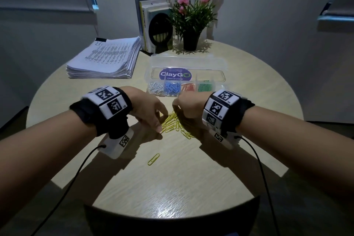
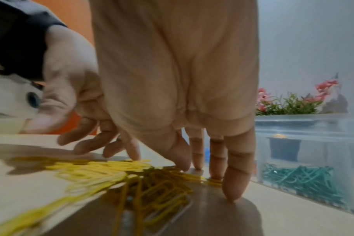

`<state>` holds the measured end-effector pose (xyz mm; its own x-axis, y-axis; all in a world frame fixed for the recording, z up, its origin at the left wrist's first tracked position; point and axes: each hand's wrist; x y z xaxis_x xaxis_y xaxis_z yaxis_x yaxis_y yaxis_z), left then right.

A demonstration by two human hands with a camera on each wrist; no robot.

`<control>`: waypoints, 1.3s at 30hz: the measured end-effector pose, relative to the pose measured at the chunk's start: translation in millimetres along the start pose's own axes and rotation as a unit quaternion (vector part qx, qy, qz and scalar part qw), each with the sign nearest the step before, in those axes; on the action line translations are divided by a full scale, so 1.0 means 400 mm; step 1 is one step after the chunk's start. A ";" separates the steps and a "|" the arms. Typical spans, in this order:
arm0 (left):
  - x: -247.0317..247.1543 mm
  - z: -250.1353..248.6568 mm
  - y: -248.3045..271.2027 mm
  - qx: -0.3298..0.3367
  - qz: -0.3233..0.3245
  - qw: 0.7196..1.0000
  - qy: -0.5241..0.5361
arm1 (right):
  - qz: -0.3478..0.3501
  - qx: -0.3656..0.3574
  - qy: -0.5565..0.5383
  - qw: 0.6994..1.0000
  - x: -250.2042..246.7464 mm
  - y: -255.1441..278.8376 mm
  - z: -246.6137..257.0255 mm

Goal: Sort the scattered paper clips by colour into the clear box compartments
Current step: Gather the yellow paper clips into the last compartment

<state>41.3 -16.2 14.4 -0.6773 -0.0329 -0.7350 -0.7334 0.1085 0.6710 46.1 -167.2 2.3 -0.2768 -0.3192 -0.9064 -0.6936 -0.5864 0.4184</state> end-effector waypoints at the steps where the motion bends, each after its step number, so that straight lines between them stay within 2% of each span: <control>1: 0.002 0.007 0.011 0.000 -0.007 1.000 -0.004 | -0.005 -0.010 -0.006 1.000 0.009 0.009 0.001; 3: 0.016 0.020 0.037 -0.016 -0.034 0.998 -0.040 | -0.027 -0.013 -0.066 0.997 0.021 0.034 -0.012; 6: 0.061 0.038 0.070 -0.054 -0.055 0.993 -0.092 | -0.061 0.035 -0.141 0.988 0.020 0.077 -0.044; 7: 0.078 0.042 0.077 -0.063 -0.048 0.992 -0.094 | -0.048 0.051 -0.145 0.987 0.018 0.090 -0.061; 10: 0.118 0.040 0.093 -0.077 -0.031 0.992 -0.096 | 0.057 0.088 -0.164 0.981 0.022 0.115 -0.109; 13: 0.127 0.027 0.099 -0.068 -0.044 0.991 -0.103 | 0.085 0.092 -0.159 0.979 0.033 0.113 -0.095; 18: 0.101 -0.002 0.070 -0.042 -0.090 0.992 -0.083 | 0.028 0.061 -0.152 0.986 0.030 0.071 -0.024; 24: 0.068 -0.028 0.019 -0.008 -0.170 0.985 -0.034 | -0.029 0.044 -0.163 0.985 0.025 0.040 -0.011; 29: 0.055 -0.003 0.013 -0.012 -0.172 0.985 -0.010 | -0.054 0.079 -0.175 0.980 0.018 0.089 -0.077; 31: 0.057 0.005 0.011 -0.004 -0.179 0.984 0.008 | -0.071 0.094 -0.220 0.968 0.032 0.099 -0.101; 34: 0.064 -0.006 0.008 0.058 -0.194 0.979 0.027 | -0.112 0.084 -0.308 0.941 0.047 0.101 -0.102; 37: 0.074 -0.027 0.009 0.106 -0.189 0.976 -0.018 | -0.138 0.055 -0.344 0.927 0.051 0.090 -0.077; 39: 0.080 -0.037 0.007 0.107 -0.183 0.975 -0.071 | -0.140 0.044 -0.323 0.935 0.051 0.076 -0.058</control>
<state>16.7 -31.5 -6.1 -0.3459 0.0287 -0.9378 -0.8855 0.3204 0.3365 34.5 -208.8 -2.1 -0.3995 0.3703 -0.8386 -0.8434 -0.5070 0.1779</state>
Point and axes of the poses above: each hand's wrist, its own y-axis away from the middle knuckle, its own x-axis out of the palm, z = x × y, and after that the axes turned 12 degrees about -x, right-handed
